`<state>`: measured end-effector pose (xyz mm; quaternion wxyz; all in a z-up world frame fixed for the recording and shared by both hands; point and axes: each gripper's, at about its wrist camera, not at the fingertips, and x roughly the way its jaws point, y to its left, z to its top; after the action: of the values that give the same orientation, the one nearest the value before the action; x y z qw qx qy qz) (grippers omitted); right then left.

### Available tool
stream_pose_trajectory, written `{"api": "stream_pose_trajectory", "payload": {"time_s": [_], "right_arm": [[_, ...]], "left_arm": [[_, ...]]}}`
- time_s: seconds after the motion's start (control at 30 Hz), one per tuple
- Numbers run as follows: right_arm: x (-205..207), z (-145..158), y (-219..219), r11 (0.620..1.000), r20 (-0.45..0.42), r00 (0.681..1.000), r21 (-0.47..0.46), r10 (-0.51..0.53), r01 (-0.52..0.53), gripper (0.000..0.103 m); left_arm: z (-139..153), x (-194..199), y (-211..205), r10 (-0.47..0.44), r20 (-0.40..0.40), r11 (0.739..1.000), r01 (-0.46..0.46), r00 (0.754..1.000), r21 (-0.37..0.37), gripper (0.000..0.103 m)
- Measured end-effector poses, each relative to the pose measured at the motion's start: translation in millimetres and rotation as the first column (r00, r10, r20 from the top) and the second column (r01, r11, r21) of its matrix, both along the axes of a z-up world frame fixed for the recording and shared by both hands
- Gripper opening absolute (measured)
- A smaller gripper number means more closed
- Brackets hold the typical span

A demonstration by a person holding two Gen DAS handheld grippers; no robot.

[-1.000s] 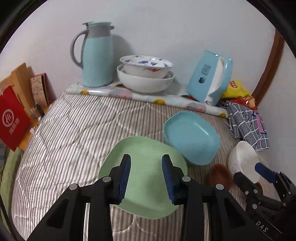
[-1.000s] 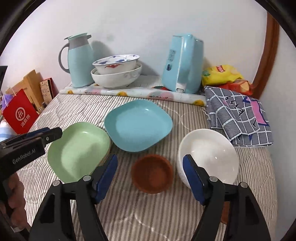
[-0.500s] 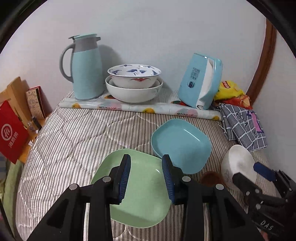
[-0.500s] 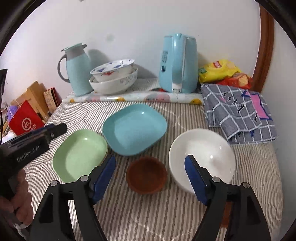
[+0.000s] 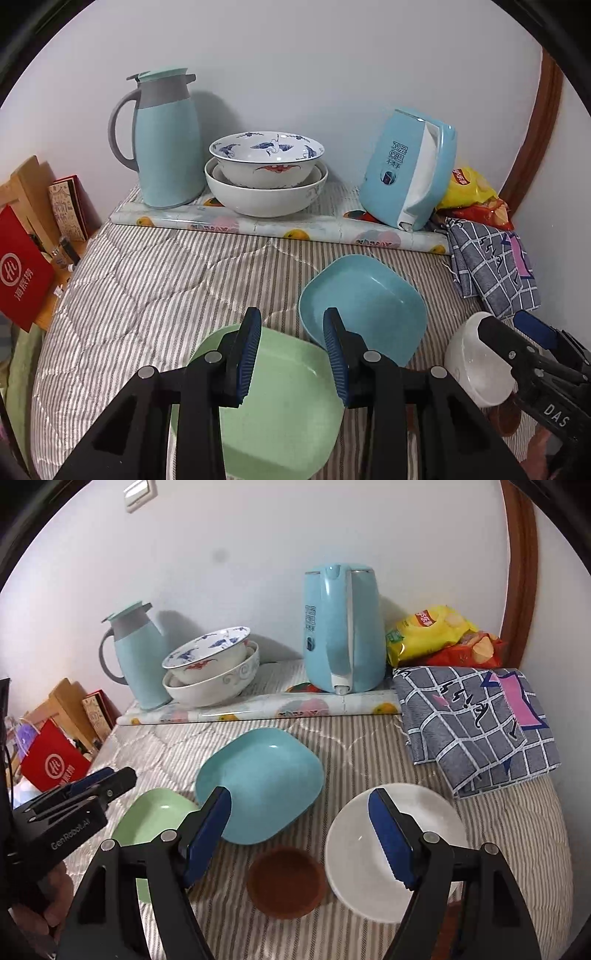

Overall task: Organize plates and bowls
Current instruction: 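Grasp the teal square plate rim with the right gripper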

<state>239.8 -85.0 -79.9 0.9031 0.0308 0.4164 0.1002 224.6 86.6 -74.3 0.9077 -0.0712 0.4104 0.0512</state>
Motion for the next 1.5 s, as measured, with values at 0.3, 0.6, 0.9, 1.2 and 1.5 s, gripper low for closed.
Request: {"api": "stream_pose_trajectory", "payload": {"time_s": [0.3,0.6,0.9,1.2,1.5], "right_arm": [[27,-12,0,0.999,-0.023,1.000,-0.042,0.005,-0.006,0.076],[55,-34,5,0.997,-0.059,0.998,-0.072,0.005,-0.009,0.068],[80,-58,9,0.997,-0.121,0.993,-0.071,-0.003,-0.006,0.056],[92,-74,14,0.995,-0.161,0.987,-0.095,-0.013,-0.003,0.048],[97,-83,21,0.993,-0.191,0.982,-0.118,-0.017,-0.005,0.044]], "left_arm": [[-16,32,2,-0.014,-0.044,0.999,0.012,0.999,-0.043,0.033],[-33,58,5,-0.023,-0.074,0.999,0.019,0.997,-0.049,0.033],[-56,80,2,-0.044,-0.119,0.998,0.038,0.992,-0.058,0.033],[-74,97,4,-0.050,-0.160,0.996,0.038,0.986,-0.083,0.033],[-88,108,-3,-0.080,-0.203,0.995,0.065,0.976,-0.080,0.033]]}}
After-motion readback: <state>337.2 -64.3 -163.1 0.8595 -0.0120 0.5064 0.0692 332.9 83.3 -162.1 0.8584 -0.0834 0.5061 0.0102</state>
